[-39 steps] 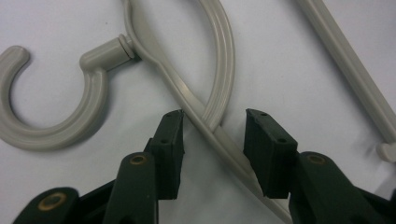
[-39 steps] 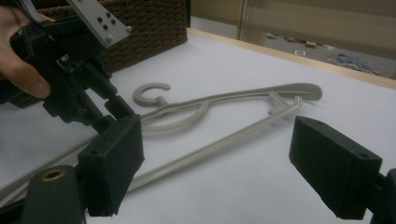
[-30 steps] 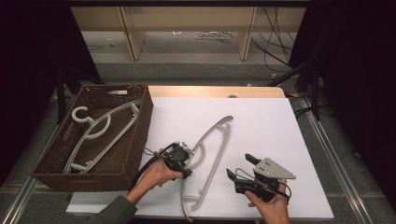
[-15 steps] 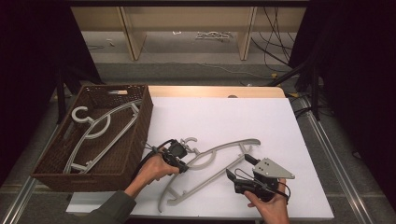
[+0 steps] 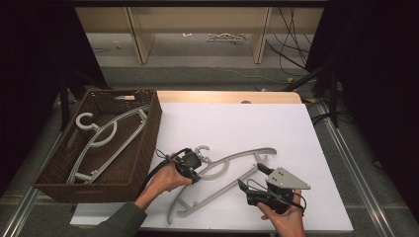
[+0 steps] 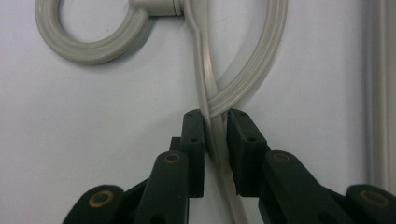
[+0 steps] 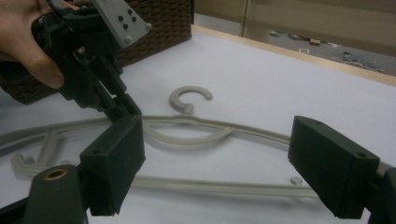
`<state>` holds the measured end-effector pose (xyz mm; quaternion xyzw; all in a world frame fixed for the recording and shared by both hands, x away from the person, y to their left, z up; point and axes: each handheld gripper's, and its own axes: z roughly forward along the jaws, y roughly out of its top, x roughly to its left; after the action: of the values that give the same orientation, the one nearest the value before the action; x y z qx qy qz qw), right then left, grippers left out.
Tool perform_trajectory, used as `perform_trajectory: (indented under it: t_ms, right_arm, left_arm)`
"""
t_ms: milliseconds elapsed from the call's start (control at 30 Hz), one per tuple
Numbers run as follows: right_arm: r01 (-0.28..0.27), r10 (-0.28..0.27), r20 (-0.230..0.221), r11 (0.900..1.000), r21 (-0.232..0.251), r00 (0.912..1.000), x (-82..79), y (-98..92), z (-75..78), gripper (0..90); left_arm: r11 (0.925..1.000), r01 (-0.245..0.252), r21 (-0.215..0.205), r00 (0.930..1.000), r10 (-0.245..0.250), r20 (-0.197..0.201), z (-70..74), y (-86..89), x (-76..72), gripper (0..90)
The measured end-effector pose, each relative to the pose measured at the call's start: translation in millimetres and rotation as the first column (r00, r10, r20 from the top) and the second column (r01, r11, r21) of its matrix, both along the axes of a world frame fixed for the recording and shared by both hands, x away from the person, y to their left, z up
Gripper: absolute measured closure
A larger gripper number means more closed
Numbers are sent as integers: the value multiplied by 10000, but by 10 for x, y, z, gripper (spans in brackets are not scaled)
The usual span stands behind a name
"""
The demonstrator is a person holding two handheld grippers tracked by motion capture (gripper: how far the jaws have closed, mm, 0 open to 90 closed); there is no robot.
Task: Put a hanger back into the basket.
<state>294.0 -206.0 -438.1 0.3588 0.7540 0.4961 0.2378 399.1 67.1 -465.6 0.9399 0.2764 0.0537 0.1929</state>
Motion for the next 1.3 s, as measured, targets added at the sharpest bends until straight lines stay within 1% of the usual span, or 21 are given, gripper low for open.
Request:
perform_trajectory:
  t_ms: [67, 100, 133, 200, 300, 367, 400, 533, 567, 600, 633, 667, 733, 833, 933, 1000, 1133, 1167, 1200, 1267, 1300]
  right_arm:
    - [-49, 49, 69, 9999, 103, 10000, 8, -1, -4, 195]
    - [-35, 31, 264, 9999, 158, 9996, 20, -3, -10, 195]
    - [-54, 52, 98, 9998, 181, 9999, 9, -6, -2, 195]
    - [-80, 78, 104, 9997, 217, 9999, 8, -10, -1, 195]
    - [-64, 62, 105, 9997, 222, 9999, 7, -12, -3, 195]
    - [-64, 62, 107, 9997, 221, 9999, 8, -13, -2, 195]
    - [-42, 39, 109, 9997, 232, 9999, 8, -14, -3, 195]
    - [-11, 9, 105, 9998, 200, 9999, 4, -16, 0, 195]
    - [-7, 5, 74, 9997, 233, 10000, 0, -14, 4, 195]
    - [-7, 3, 179, 9999, 171, 9998, 4, -18, 1, 195]
    - [29, -35, 313, 9998, 193, 9995, 10, -17, -2, 195]
    - [19, -23, 182, 9997, 232, 9998, 2, -16, 0, 195]
    - [31, -36, 190, 9997, 240, 9998, 5, -19, -1, 195]
    - [53, -58, 194, 9996, 262, 9998, 4, -22, 0, 195]
    - [45, -49, 160, 9997, 251, 9999, 3, -27, 0, 195]
    - [72, -76, 171, 9997, 247, 9998, 0, -31, 2, 195]
    - [116, -121, 246, 9997, 199, 9996, 7, -43, 1, 195]
    - [140, -142, 111, 9997, 205, 9998, 2, -47, 3, 195]
    - [154, -156, 123, 9997, 180, 9998, 3, -50, 3, 195]
    - [140, -144, 130, 9995, 291, 9998, 7, -50, -4, 195]
    - [136, -139, 123, 9996, 250, 9998, 7, -58, 0, 195]
  left_arm:
    - [9998, 85, -180, 10000, -85, -40, 0, 26, 21, 791]
    - [9996, 32, -290, 9999, -35, -105, -2, 36, 27, 797]
    - [9990, -10, -441, 10000, 6, -86, -7, 40, 35, 800]
    - [9990, -22, -450, 9999, 16, -132, -4, 46, 39, 803]
    - [9952, -215, -958, 9995, 234, 188, 34, 76, 73, 809]
    - [9934, -422, -1063, 9991, 431, 61, 60, 87, 66, 811]
    - [9884, -704, -1348, 9973, 726, 120, 98, 121, 73, 813]
    - [9859, -804, -1467, 9962, 843, 204, 160, 183, 89, 815]
    - [9831, -832, -1634, 9956, 891, 293, 203, 217, 98, 816]
    - [9856, -606, -1581, 9960, 702, 560, 232, 240, 122, 816]
    - [9843, -616, -1656, 9955, 726, 615, 257, 255, 129, 817]
    - [9816, -670, -1789, 9940, 812, 731, 285, 271, 132, 817]
    - [9715, -938, -2176, 9905, 1131, 779, 330, 291, 133, 817]
    - [9616, -1104, -2514, 9844, 1407, 1059, 418, 345, 137, 817]
    - [9570, -1150, -2664, 9837, 1471, 1037, 467, 381, 141, 818]
    - [9501, -1214, -2875, 9821, 1569, 1039, 492, 402, 134, 818]
    - [9476, -1231, -2948, 9800, 1628, 1141, 546, 435, 129, 819]
    - [9414, -1317, -3104, 9785, 1736, 1115, 567, 449, 126, 819]
    - [9414, -1317, -3104, 9785, 1736, 1115, 567, 449, 126, 819]
    - [9344, -1362, -3290, 9740, 1871, 1281, 643, 470, 91, 820]
    - [9344, -1362, -3290, 9740, 1871, 1281, 643, 470, 91, 820]
